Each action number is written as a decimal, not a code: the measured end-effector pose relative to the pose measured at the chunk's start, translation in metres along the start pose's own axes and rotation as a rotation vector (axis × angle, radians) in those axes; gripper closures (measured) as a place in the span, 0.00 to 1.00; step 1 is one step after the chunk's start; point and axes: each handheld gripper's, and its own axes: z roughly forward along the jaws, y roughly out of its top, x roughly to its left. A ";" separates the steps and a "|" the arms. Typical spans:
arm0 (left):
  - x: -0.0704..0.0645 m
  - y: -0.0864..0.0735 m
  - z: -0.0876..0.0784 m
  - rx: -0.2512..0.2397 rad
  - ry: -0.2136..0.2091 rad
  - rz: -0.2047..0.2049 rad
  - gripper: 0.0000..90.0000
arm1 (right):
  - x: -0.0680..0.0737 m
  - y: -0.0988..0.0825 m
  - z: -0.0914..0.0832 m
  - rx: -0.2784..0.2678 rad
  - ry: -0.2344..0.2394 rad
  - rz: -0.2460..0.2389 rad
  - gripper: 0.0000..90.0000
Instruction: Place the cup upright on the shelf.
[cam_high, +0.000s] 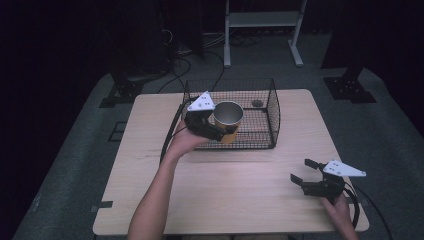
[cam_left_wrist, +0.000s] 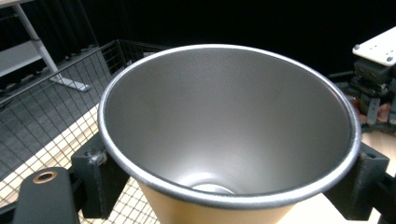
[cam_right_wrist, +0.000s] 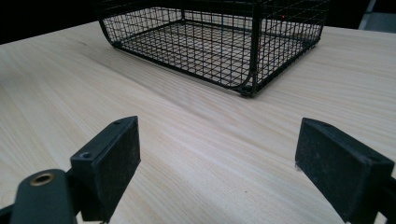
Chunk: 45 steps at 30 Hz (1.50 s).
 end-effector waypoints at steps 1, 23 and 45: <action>0.005 0.003 0.004 0.003 -0.006 -0.003 0.16 | 0.000 0.000 0.000 0.000 0.000 0.000 0.14; 0.056 0.018 0.033 0.014 -0.011 -0.036 0.16 | -0.002 0.000 -0.001 -0.006 0.005 0.014 0.14; 0.085 0.010 0.070 0.069 -0.020 -0.083 0.16 | -0.002 0.000 -0.001 -0.011 0.010 0.022 0.14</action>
